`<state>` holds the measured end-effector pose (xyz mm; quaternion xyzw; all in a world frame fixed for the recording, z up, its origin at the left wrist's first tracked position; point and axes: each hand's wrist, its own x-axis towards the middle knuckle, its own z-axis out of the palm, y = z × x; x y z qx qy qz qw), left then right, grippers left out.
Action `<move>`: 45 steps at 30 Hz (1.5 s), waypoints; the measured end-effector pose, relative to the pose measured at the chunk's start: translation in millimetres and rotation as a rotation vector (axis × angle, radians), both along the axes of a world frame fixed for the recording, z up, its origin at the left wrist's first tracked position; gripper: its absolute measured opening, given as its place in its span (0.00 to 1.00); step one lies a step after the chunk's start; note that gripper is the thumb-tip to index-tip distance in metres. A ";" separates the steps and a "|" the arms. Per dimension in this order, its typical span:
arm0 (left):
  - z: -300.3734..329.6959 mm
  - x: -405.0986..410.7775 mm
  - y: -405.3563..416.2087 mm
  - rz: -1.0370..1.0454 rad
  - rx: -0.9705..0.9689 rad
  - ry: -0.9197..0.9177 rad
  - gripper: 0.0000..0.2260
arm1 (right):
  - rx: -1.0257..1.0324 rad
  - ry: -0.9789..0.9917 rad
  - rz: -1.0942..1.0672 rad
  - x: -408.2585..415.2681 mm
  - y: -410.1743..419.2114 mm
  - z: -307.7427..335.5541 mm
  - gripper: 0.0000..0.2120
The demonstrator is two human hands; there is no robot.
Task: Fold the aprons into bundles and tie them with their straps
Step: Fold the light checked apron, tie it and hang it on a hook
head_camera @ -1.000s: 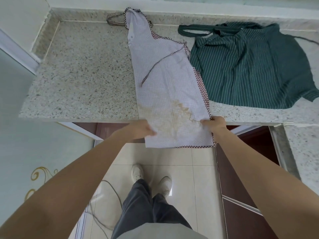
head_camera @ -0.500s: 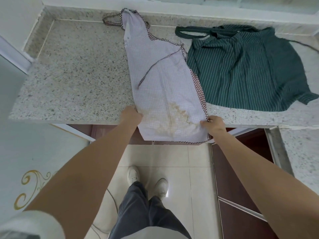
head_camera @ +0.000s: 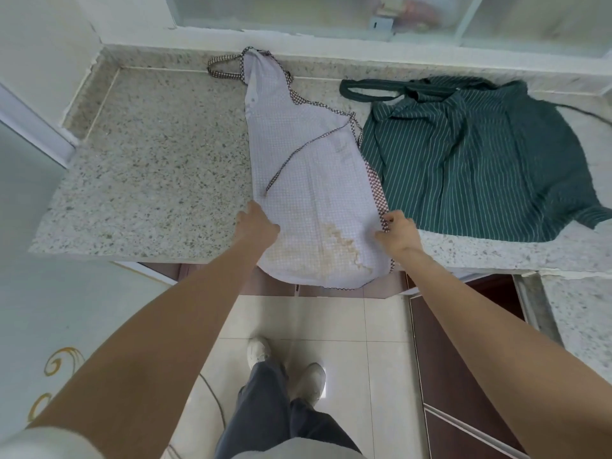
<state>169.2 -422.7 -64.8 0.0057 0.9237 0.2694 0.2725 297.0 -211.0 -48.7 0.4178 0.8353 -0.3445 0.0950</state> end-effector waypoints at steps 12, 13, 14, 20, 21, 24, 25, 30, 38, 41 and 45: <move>3.1 -106.2 61.8 -0.379 0.079 0.080 0.29 | -0.002 -0.041 -0.031 -112.6 39.6 -1.8 0.25; 1.3 -115.0 67.1 -0.433 0.041 0.080 0.32 | -0.003 -0.074 -0.085 -120.6 43.1 -4.0 0.27; -0.5 -122.3 71.1 -0.494 -0.013 0.078 0.36 | 0.000 -0.111 -0.127 -127.6 46.9 -7.3 0.30; -7.3 -140.4 85.0 -0.768 -0.284 0.081 0.49 | -0.071 -0.141 -0.210 -145.4 64.2 -15.5 0.16; -8.0 -142.4 86.6 -0.778 -0.294 0.078 0.49 | -0.082 -0.131 -0.179 -146.5 67.0 -16.5 0.10; -11.0 -148.6 86.3 -0.766 -0.297 0.069 0.50 | -0.107 -0.081 -0.118 -146.7 72.5 -16.4 0.05; -12.4 -150.6 85.0 -0.769 -0.299 0.080 0.50 | -0.117 -0.073 -0.110 -146.4 75.1 -17.9 0.06; -16.6 -159.5 81.2 -0.739 -0.221 0.168 0.45 | -0.196 -0.115 -0.104 -149.4 83.9 -16.9 0.12; -2.9 -189.5 101.2 -0.709 -0.269 0.235 0.31 | -0.214 -0.019 -0.027 -216.1 87.7 -1.3 0.23; -4.5 -206.6 102.5 -0.782 -0.325 0.207 0.36 | -0.271 0.038 -0.094 -242.8 89.1 -9.1 0.25; -5.1 -223.4 110.1 -0.864 -0.351 0.146 0.35 | -0.343 0.146 -0.171 -267.6 91.2 -17.2 0.30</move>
